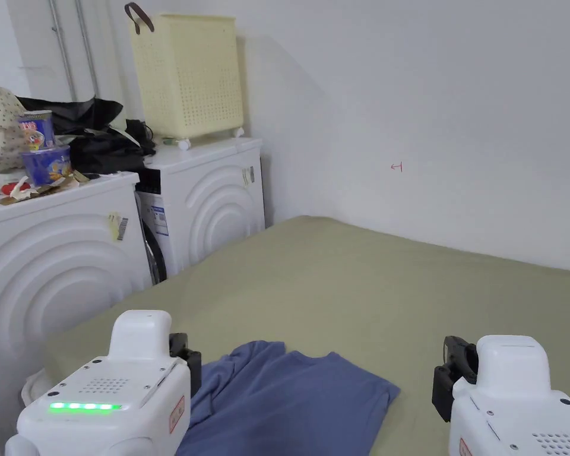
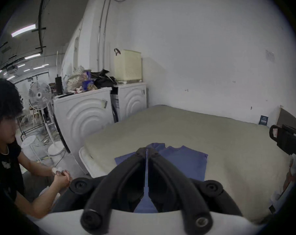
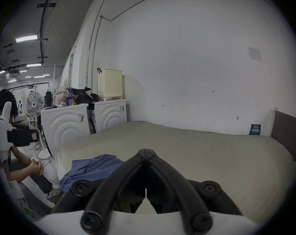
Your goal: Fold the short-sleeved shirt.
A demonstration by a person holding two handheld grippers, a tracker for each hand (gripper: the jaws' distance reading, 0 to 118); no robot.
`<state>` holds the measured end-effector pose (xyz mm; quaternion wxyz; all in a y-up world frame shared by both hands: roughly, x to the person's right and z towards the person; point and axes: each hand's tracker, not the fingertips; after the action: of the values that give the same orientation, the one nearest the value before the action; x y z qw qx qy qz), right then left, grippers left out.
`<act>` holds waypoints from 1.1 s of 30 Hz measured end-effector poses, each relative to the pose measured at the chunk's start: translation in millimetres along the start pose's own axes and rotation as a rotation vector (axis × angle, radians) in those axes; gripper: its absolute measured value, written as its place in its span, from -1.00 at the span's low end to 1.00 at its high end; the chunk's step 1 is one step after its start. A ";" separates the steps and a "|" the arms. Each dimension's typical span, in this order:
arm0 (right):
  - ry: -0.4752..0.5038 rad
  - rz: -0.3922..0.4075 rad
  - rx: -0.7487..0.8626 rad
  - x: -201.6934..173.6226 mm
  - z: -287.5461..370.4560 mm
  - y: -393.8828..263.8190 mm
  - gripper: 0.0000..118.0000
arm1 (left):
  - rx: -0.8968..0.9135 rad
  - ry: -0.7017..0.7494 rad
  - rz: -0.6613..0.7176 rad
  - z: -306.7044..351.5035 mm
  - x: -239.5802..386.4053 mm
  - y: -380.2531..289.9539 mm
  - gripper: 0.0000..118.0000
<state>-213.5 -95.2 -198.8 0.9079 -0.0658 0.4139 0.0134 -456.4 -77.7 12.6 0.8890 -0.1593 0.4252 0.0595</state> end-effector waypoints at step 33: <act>-0.146 -0.088 -0.376 90.4 34.0 -112.9 -0.98 | -0.688 -0.255 -0.178 -233.0 132.8 -109.1 -0.35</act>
<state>-119.8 -205.3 -232.7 0.9070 -0.2509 0.3338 0.0557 -518.0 -262.3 -201.8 0.8309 -0.4763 0.2509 0.1407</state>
